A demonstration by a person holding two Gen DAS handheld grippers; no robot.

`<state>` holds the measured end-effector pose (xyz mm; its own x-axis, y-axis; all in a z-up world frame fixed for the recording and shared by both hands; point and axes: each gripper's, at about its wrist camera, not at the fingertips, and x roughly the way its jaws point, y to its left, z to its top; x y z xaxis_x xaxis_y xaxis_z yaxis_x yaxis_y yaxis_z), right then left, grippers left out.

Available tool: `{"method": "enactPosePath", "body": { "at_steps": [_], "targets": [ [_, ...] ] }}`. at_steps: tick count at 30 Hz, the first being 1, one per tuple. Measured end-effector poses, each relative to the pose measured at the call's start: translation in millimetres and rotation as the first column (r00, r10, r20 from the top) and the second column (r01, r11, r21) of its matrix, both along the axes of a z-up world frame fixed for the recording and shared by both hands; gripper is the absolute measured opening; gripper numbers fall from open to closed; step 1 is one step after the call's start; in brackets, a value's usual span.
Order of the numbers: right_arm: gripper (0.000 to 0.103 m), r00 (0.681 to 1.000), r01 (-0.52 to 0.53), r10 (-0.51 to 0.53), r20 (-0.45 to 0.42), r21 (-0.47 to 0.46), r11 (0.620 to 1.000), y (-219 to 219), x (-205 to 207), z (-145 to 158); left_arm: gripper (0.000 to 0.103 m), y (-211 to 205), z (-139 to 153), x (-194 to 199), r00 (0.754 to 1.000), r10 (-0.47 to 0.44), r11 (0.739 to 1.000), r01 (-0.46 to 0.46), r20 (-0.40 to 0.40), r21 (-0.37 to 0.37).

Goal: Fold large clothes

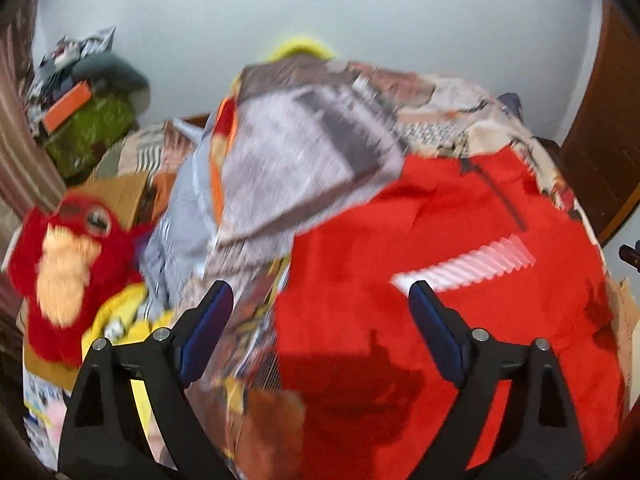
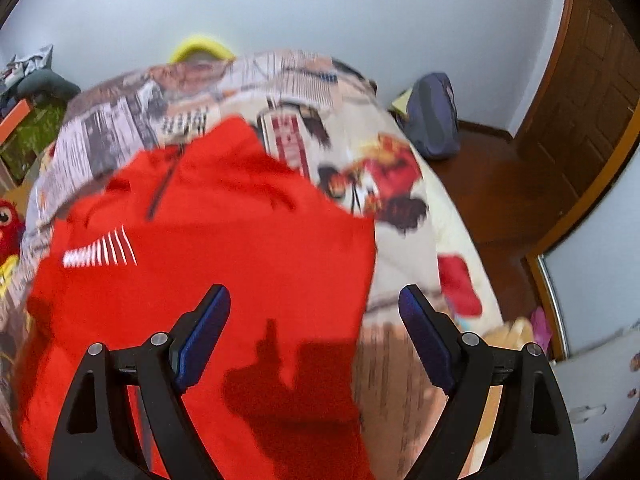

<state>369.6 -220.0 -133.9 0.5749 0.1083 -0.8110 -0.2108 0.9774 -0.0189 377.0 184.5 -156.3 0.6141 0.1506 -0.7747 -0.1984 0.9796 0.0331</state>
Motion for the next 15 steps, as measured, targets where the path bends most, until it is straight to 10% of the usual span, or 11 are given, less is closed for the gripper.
{"method": "enactPosePath", "body": {
  "at_steps": [15],
  "targets": [
    [0.084, 0.999, 0.024, -0.020, -0.033, 0.152, 0.988, 47, 101, -26, 0.091, -40, -43, 144, 0.994, -0.088, 0.993, 0.082, -0.070, -0.080]
  ]
}}
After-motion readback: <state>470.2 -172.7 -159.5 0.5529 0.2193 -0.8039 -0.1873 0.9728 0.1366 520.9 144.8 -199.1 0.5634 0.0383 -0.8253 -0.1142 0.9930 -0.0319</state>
